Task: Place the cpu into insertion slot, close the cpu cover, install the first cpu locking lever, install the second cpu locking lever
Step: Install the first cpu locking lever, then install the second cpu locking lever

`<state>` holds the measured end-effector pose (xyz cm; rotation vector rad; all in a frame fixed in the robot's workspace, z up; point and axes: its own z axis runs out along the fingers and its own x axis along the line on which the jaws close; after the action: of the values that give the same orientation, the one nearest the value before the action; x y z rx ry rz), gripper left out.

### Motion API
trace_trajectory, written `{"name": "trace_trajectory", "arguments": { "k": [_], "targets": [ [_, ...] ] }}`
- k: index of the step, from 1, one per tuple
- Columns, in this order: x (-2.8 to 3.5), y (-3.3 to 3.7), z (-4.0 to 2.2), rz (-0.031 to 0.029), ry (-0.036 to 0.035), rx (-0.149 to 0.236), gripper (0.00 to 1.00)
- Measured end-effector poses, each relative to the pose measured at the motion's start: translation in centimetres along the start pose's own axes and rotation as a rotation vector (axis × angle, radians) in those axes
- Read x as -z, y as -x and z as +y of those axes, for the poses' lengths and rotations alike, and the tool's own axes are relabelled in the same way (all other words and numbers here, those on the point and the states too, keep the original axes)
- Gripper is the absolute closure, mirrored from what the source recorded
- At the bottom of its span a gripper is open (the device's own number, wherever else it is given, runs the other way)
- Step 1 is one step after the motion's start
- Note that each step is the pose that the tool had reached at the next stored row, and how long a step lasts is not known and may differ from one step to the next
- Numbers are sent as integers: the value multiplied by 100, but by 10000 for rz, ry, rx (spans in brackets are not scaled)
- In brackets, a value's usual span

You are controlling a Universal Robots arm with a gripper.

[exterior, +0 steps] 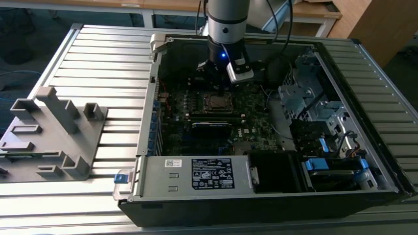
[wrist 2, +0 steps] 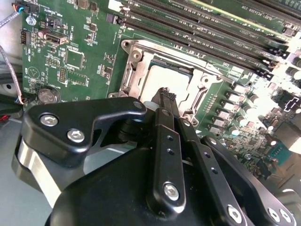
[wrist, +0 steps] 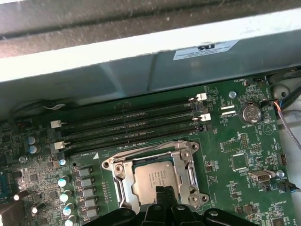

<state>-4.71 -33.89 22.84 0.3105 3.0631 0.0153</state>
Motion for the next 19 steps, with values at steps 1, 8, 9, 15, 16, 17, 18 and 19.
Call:
{"name": "trace_trajectory", "arguments": {
  "k": [1, 8, 9, 15, 16, 17, 18, 19],
  "targets": [
    [-5, 0, 0, 1, -1, 0, 89],
    [-16, 0, 0, 1, -1, 2, 89],
    [-15, 0, 0, 1, -1, 2, 89],
    [3, 1, 0, 0, 1, 2, 89],
    [11, 1, 0, 1, -1, 2, 89],
    [15, 1, 0, 1, -1, 2, 89],
    [15, 1, 0, 1, -1, 2, 89],
    [15, 1, 0, 1, -1, 2, 89]
  ]
}}
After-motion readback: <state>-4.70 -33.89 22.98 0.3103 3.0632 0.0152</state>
